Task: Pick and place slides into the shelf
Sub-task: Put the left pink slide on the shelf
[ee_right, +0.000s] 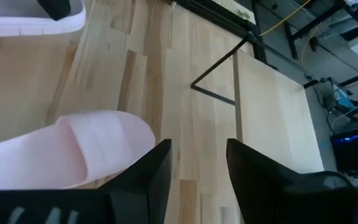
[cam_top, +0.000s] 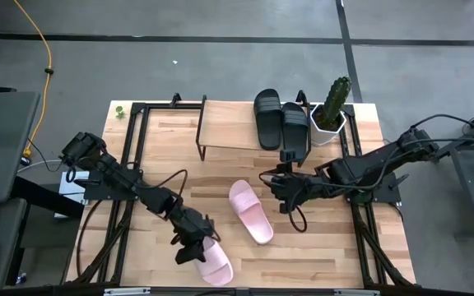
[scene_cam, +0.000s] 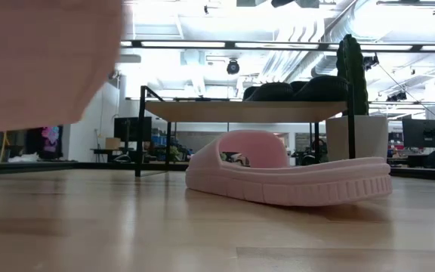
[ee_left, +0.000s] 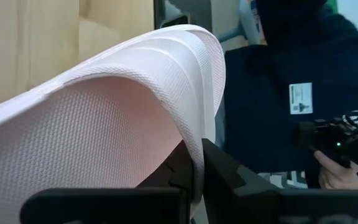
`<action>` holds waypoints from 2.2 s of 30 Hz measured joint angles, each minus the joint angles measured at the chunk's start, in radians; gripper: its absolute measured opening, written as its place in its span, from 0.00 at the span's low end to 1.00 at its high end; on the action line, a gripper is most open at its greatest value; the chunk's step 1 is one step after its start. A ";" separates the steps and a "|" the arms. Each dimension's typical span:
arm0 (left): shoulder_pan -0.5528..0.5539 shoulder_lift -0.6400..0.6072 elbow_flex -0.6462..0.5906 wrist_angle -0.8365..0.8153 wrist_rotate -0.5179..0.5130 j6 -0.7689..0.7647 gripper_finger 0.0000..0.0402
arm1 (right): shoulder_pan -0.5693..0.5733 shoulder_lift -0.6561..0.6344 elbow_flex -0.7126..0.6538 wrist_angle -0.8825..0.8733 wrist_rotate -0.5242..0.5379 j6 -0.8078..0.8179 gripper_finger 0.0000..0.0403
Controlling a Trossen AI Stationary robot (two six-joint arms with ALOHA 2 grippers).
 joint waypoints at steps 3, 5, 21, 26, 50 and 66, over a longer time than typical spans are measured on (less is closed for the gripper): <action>0.029 -0.010 0.021 -0.014 0.032 0.019 0.01 | 0.006 0.000 0.000 -0.010 0.000 0.001 0.36; 0.052 -0.017 0.037 -0.013 0.046 0.025 0.02 | 0.011 0.000 0.000 -0.037 0.021 0.001 0.36; 0.217 -0.220 0.237 -0.373 0.010 0.228 0.03 | 0.111 -0.001 0.000 -0.119 0.362 -0.041 0.36; 0.261 -0.228 0.369 -0.539 -0.018 0.311 0.01 | 0.144 -0.001 0.000 -0.086 0.479 -0.127 0.36; 0.476 -0.228 0.673 -0.823 -0.009 0.401 0.04 | 0.316 0.000 0.000 0.188 0.719 -0.737 0.45; 0.537 -0.227 0.673 -0.808 0.065 0.355 0.04 | 0.320 0.082 0.000 0.377 0.739 -0.994 0.68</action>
